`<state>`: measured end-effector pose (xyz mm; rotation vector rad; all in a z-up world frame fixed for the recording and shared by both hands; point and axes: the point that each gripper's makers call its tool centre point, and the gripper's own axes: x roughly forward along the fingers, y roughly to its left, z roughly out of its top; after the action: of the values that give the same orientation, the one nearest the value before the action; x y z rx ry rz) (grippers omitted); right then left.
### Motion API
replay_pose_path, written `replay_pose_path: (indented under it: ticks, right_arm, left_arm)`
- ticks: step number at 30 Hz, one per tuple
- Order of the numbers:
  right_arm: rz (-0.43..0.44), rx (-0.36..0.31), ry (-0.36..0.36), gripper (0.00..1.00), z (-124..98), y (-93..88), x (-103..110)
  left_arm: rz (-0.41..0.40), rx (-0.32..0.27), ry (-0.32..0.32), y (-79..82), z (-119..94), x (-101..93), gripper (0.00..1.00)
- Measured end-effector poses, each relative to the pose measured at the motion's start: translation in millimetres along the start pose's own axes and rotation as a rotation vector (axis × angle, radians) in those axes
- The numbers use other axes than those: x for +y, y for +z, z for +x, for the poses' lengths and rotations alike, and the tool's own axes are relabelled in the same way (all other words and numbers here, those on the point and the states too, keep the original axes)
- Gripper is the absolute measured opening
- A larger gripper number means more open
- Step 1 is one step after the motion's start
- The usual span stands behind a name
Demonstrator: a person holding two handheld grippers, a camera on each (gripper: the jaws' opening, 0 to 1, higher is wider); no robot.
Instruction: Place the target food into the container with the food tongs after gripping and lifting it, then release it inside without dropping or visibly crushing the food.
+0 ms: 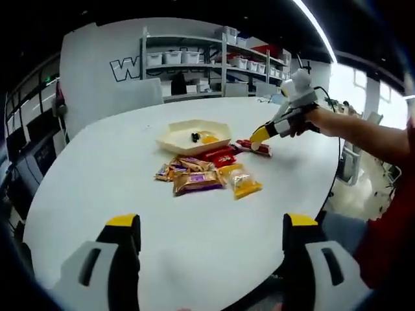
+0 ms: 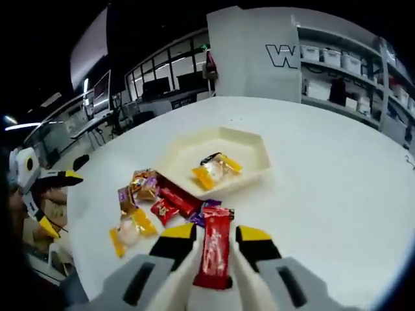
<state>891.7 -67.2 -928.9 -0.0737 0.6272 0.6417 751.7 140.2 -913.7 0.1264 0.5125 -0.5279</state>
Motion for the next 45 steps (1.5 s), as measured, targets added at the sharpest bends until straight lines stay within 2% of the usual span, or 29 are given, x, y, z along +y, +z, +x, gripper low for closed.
replay_pose_path:
  ticks: [1,6,15,17,20,22,28,34,37,39,45]
  right_arm:
    - [0.003,-0.002,0.002,0.18,-1,0.7,0]
    - [0.004,-0.014,0.0,0.18,-5,6.3,0]
    - [-0.026,-0.073,0.011,0.19,-13,37.4,10]
    - [-0.032,-0.082,0.014,0.19,-13,42.4,13]
    - [-0.035,-0.09,0.021,0.19,-13,47.1,16]
    - [-0.036,-0.094,0.024,0.19,-12,48.3,18]
    - [-0.035,-0.107,0.026,0.19,-12,53.1,19]
    - [-0.037,-0.12,0.028,0.19,-12,60.6,19]
    - [-0.039,-0.122,0.03,0.19,-12,63.0,20]
    - [-0.041,-0.128,0.029,0.19,-13,66.5,19]
    - [-0.044,-0.145,0.039,0.19,-12,79.3,21]
  left_arm:
    - [0.014,-0.017,0.008,3.9,0,0.3,0.92]
    - [0.009,-0.028,-0.001,8.8,0,-0.9,0.92]
    - [0.017,-0.05,0.009,15.6,0,2.2,0.89]
    - [-0.001,-0.075,0.008,19.2,0,1.6,0.91]
    - [-0.087,-0.143,0.019,28.3,-1,5.5,0.92]
    - [-0.119,-0.154,0.015,29.5,-2,7.7,0.93]
    - [-0.09,-0.142,0.041,28.5,-5,15.2,0.86]
    - [-0.069,-0.137,0.029,29.4,-3,11.2,0.85]
    - [-0.088,-0.143,0.021,30.1,-2,9.0,0.88]
    - [-0.08,-0.156,0.024,33.1,-3,9.7,0.85]
    - [-0.055,-0.122,0.015,28.7,-1,7.9,0.85]
